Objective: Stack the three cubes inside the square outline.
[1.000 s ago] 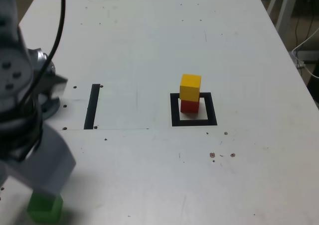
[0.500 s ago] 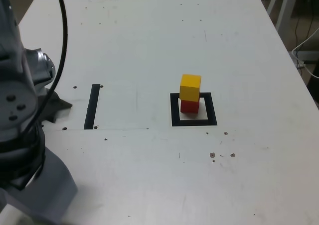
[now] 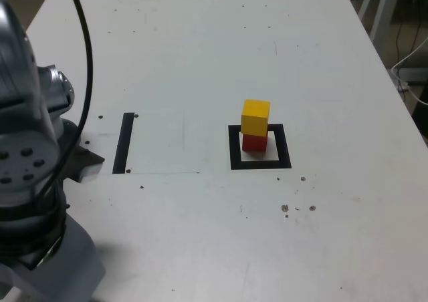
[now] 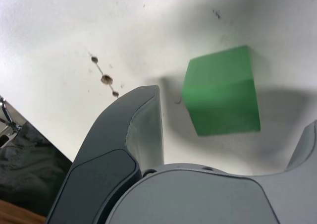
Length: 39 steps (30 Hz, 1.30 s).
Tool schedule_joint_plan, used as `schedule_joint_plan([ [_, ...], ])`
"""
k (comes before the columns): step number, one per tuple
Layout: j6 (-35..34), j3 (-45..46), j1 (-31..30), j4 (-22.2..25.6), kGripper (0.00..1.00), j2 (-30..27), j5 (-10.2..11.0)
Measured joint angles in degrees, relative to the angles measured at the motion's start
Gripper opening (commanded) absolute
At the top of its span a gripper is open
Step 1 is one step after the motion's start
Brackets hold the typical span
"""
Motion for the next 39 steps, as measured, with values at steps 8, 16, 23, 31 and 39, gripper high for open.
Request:
schedule_joint_plan([
  [8, 1.97, 1.00, 1.32, -1.61, 0.86, 0.21, -0.11],
  [16, 3.90, 0.75, 1.95, -1.60, 0.67, 1.17, -0.94],
  [23, 4.29, -0.29, 2.10, -1.03, 0.35, 1.51, 0.38],
  [31, 4.32, -0.55, 2.11, -0.72, 0.31, 1.52, 0.99],
  [39, 4.32, -0.81, 2.15, -0.23, 0.31, 1.52, 0.99],
])
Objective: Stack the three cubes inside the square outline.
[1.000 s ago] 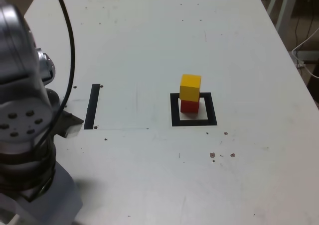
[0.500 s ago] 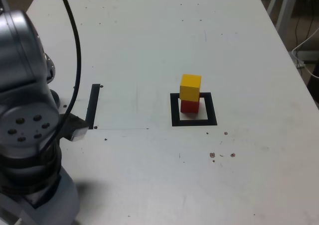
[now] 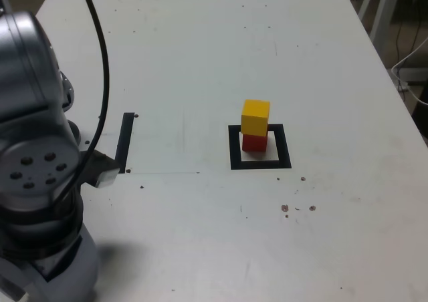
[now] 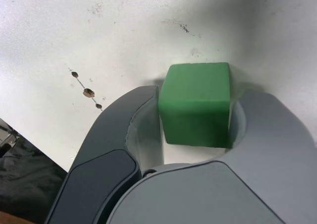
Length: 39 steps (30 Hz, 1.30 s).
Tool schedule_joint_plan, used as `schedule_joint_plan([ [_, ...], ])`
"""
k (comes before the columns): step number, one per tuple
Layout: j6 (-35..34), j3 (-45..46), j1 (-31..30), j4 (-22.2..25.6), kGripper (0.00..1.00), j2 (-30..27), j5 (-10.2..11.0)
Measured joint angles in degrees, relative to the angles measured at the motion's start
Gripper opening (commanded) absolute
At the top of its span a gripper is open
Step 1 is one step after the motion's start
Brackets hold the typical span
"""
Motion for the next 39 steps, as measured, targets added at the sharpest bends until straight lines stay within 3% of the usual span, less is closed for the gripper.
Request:
schedule_joint_plan([
  [5, 0.00, -0.30, 0.00, 1.03, 0.31, 0.00, 0.00],
  [11, 0.00, -2.62, 0.07, 5.54, 0.31, 0.00, 0.51],
  [23, 2.15, -8.76, 5.43, 14.09, 0.31, -1.60, 4.21],
  [26, 2.99, -11.40, 7.17, 18.61, 0.31, -2.30, 5.87],
  [32, 6.27, -17.41, 12.42, 26.30, 0.31, -3.91, 9.19],
  [39, 12.88, -22.47, 20.70, 30.82, 0.31, -3.98, 11.26],
])
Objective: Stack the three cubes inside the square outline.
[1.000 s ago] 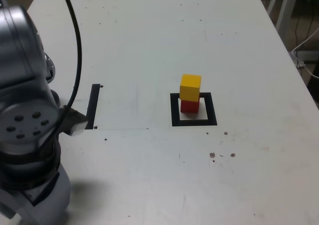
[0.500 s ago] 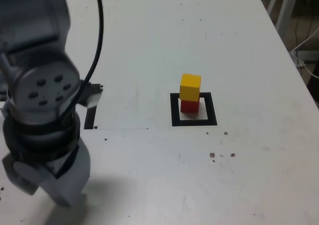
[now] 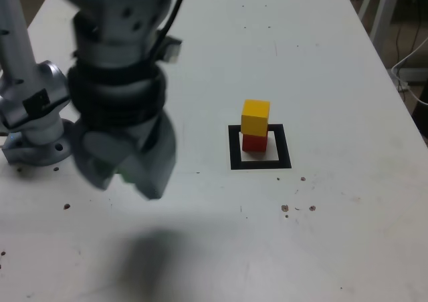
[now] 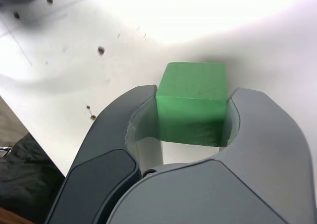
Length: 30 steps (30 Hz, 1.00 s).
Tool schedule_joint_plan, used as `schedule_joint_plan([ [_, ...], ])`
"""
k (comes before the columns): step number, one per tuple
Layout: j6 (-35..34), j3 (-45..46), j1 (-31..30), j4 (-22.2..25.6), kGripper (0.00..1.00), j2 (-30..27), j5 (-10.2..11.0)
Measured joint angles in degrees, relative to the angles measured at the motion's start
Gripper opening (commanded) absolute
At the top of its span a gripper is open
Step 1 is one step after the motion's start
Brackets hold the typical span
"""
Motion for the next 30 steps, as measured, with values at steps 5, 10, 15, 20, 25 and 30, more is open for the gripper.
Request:
schedule_joint_plan([
  [5, 5.56, -2.62, 6.57, 0.85, 0.31, 0.79, 0.51],
  [10, 9.59, -4.27, 12.38, 0.84, 0.31, 2.30, 0.98],
  [15, 12.08, -5.19, 16.99, 0.78, 0.31, 2.75, 1.66],
  [20, 14.13, -5.68, 20.11, 0.76, 0.31, 2.85, 2.07],
  [25, 16.39, -6.83, 23.29, 0.76, 0.31, 3.32, 2.29],
  [30, 18.80, -8.24, 26.25, 0.82, 0.31, 4.38, 2.56],
])
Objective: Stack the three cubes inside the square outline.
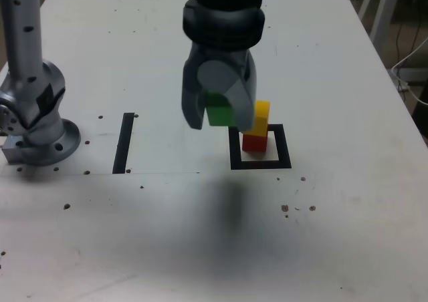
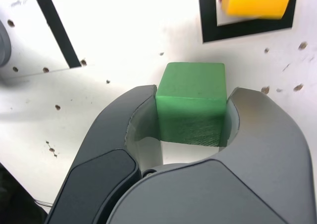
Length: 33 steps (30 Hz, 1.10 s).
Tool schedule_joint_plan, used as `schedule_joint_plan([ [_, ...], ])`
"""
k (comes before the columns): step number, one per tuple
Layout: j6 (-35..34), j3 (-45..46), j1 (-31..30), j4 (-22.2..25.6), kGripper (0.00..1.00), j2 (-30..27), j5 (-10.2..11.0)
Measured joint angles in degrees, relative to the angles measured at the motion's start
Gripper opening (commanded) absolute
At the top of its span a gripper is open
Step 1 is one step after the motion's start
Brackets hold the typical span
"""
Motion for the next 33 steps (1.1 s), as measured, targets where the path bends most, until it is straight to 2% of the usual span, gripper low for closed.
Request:
schedule_joint_plan([
  [15, 10.56, -3.90, 4.75, 0.16, 0.31, 1.79, 0.98],
  [33, 14.69, -5.01, 7.27, 0.27, 0.31, 4.92, 2.72],
])
